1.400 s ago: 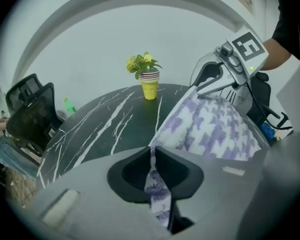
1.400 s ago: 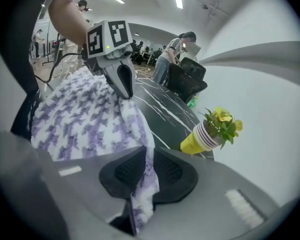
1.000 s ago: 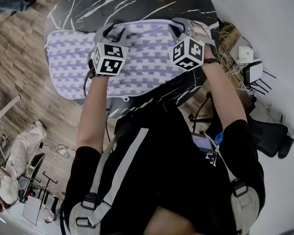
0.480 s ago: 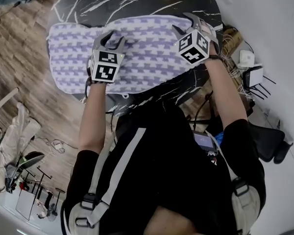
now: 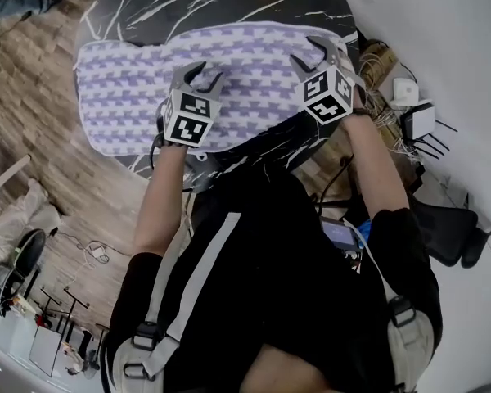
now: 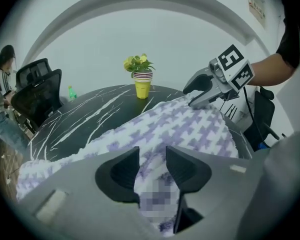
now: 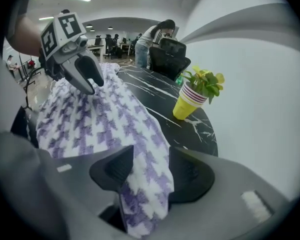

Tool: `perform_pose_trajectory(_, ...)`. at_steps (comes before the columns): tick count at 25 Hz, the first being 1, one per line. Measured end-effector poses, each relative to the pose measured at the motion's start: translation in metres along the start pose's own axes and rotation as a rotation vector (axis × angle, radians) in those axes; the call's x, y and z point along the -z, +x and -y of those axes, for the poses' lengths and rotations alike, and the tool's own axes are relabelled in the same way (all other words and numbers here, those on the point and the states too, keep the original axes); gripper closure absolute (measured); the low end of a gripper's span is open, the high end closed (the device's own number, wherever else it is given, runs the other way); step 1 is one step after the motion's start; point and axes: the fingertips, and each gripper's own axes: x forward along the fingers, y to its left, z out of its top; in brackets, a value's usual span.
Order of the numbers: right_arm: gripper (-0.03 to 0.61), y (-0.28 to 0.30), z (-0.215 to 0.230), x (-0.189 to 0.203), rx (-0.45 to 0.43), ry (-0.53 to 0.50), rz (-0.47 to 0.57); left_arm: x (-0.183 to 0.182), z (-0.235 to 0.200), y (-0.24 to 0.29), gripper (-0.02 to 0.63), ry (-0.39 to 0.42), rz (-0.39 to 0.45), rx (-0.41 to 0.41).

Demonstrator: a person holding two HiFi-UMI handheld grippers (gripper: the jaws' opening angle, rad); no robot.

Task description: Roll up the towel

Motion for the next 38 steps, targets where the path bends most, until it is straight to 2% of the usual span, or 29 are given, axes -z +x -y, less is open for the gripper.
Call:
perform_pose_trajectory(5,0.36,-0.046,-0.018,0.025,0.017,0.046,0.048,0.0,0.053,-0.01,0.439,0.024,0.021,0.08)
perform_pose_trajectory(10,0.36,-0.079,-0.046,0.067,0.029,0.014,0.033,0.009,0.117,-0.015,0.439,0.093,-0.006,0.174)
perform_pose_trajectory(17,0.36,-0.091,-0.088,0.106,-0.063,-0.004,0.01,0.019,0.184,-0.007,0.443,0.16,-0.042,0.252)
perform_pose_trajectory(22,0.362,-0.075,-0.105,0.112,-0.105,-0.142,-0.007,0.027,0.202,0.008,0.44,0.225,-0.088,0.214)
perform_pose_trajectory(25,0.362,-0.061,-0.1,0.115,-0.102,-0.25,-0.038,0.035,0.204,0.009,0.4,0.235,-0.111,0.185)
perform_pose_trajectory(28,0.383,-0.051,-0.088,0.119,-0.077,-0.327,-0.072,0.045,0.199,0.012,0.394,0.227,-0.129,0.165)
perform_pose_trajectory(30,0.495,-0.049,-0.081,0.116,-0.066,-0.351,-0.069,0.048,0.194,0.014,0.425,0.214,-0.133,0.154)
perform_pose_trajectory(32,0.548,-0.05,-0.076,0.107,-0.075,-0.354,-0.049,0.045,0.187,0.013,0.492,0.183,-0.123,0.153)
perform_pose_trajectory(36,0.555,-0.053,-0.066,0.074,-0.07,-0.359,0.012,0.034,0.17,-0.001,0.561,0.094,-0.081,0.171)
perform_pose_trajectory(38,0.555,-0.052,-0.062,0.05,-0.063,-0.371,0.045,0.032,0.158,-0.01,0.561,0.029,-0.058,0.185)
